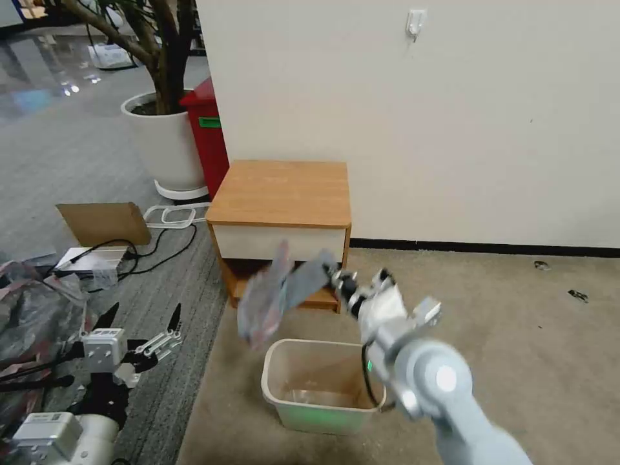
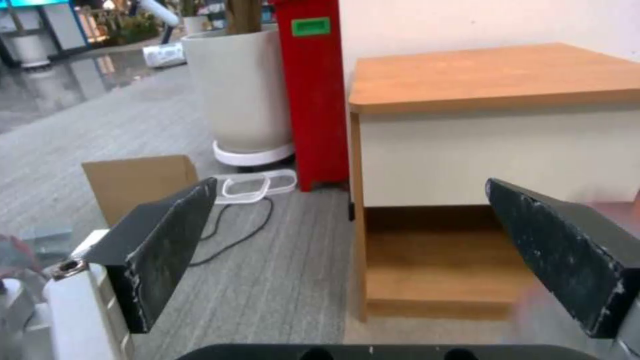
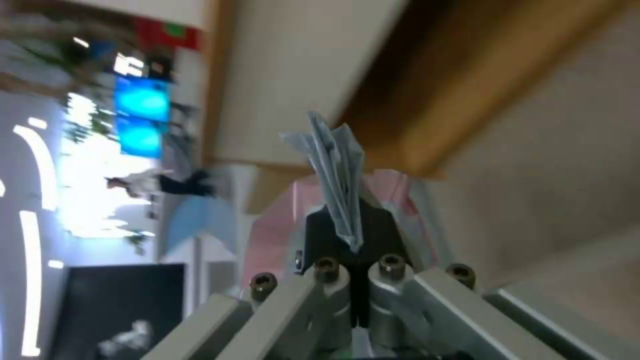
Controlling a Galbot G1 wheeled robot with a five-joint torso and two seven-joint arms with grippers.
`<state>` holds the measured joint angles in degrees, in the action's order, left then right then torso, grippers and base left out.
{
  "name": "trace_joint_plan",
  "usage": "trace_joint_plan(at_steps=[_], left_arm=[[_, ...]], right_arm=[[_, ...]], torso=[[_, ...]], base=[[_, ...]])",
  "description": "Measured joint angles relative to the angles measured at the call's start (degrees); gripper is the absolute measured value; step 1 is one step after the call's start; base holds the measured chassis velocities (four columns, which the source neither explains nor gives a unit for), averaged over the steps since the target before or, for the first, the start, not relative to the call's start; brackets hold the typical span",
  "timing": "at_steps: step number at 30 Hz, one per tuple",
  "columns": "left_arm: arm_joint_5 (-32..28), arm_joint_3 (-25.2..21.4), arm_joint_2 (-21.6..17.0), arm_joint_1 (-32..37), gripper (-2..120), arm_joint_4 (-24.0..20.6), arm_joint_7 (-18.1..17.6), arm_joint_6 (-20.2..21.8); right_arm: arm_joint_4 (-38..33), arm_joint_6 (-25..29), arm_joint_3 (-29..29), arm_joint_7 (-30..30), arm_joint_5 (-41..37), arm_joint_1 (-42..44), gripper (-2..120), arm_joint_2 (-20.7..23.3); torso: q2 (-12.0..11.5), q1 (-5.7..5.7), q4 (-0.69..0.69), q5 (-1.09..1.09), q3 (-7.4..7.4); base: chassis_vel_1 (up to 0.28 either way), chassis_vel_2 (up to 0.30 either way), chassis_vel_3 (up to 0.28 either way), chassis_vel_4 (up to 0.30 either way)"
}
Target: Pick up the garbage bag from the table and place it over the trash can.
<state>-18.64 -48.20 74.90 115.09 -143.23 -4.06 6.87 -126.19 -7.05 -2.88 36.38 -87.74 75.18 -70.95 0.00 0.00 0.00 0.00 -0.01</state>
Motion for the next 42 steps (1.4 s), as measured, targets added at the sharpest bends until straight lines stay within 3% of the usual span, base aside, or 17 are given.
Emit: trace_joint_plan(at_steps=[14,21,33,35,37,39,41,42], left_arm=[[0.10,0.60,1.08,-0.63,100,0.00,1.18,-0.03],[0.27,1.99,1.14,-0.94,100,0.00,1.20,0.62],[1.84,4.53,0.88,-1.79,100,0.00,1.20,2.56],[1.84,4.53,0.88,-1.79,100,0.00,1.20,2.56],[1.84,4.54,0.87,-1.79,100,0.00,1.19,2.57],[1.87,4.56,0.85,-1.81,100,0.00,1.19,2.64],[2.50,5.79,-0.73,-2.26,100,0.00,1.55,4.15],[2.50,5.79,-0.73,-2.26,100,0.00,1.55,4.15]], right_arm=[[-5.31,-3.10,-5.71,4.24,3.14,11.41,0,6.97],[-6.51,-4.55,-6.17,5.24,3.99,13.33,1,7.28],[-10.42,-4.80,-6.83,11.34,6.82,15.45,45,8.45],[-10.42,-4.80,-6.83,11.34,6.82,15.45,45,8.45],[-11.07,-5.16,-8.06,11.61,7.49,16.00,61,8.36],[-11.19,-5.28,-8.37,11.61,7.60,16.09,62,8.28],[-11.52,-5.82,-9.37,11.51,8.26,16.21,76,7.80],[-11.52,-5.82,-9.37,11.51,8.26,16.21,76,7.80]], torso=[[0.01,0.00,0.00,0.00,0.00],[0.01,0.00,0.00,0.01,0.00],[0.00,-0.01,0.00,0.00,0.00],[0.00,0.00,0.00,0.00,0.00],[0.00,0.00,0.00,0.00,0.00],[0.00,0.00,0.00,0.00,0.00],[0.00,0.00,0.00,-0.01,0.01],[0.00,0.00,0.00,-0.01,0.01]], base=[[0.000,0.000,0.000,0.000],[0.000,0.000,0.000,0.000],[0.000,0.000,0.000,0.000],[0.000,0.000,0.000,0.000],[0.000,0.000,0.000,0.000],[0.000,0.000,0.000,0.000],[0.000,0.000,0.000,0.000],[0.000,0.000,0.000,0.000]])
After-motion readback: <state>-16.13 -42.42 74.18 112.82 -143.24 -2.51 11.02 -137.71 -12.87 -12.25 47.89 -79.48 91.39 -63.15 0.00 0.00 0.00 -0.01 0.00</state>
